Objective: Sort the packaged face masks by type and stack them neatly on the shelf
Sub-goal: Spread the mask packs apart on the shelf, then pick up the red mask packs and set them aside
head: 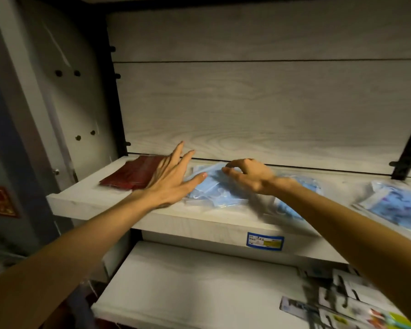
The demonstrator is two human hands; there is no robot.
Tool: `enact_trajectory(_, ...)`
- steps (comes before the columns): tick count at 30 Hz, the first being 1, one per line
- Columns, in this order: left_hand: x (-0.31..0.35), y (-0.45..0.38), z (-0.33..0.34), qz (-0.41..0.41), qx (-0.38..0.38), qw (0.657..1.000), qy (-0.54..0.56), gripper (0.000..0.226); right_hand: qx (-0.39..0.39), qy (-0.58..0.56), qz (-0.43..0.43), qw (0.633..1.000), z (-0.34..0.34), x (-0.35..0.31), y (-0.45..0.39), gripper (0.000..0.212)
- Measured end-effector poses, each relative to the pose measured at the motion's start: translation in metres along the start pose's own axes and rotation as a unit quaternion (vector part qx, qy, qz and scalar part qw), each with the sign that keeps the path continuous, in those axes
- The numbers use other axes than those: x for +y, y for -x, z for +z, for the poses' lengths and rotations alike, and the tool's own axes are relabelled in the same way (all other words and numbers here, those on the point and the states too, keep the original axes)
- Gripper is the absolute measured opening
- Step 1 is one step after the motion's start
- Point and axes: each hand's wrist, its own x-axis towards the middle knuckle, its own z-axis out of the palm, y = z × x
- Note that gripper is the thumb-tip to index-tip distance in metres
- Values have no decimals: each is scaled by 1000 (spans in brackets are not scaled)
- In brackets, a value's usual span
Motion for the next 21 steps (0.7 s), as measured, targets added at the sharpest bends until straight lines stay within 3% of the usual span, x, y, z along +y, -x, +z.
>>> enact_trajectory(4, 16, -6, -2, 25, -66, 997, -42, 85, 15, 73, 2, 997, -14, 9, 10, 58)
enact_trajectory(11, 74, 8, -1, 15, -95, 991, -88, 92, 34, 168, 6, 985, -39, 32, 76, 78)
enact_trajectory(16, 145, 26, 1, 50, -29, 993, -103, 87, 56, 175, -2, 983, -73, 60, 161, 80)
enact_trajectory(21, 247, 58, 11, 90, -6, 991, -95, 81, 132, 213, -33, 968, -117, 98, 271, 64)
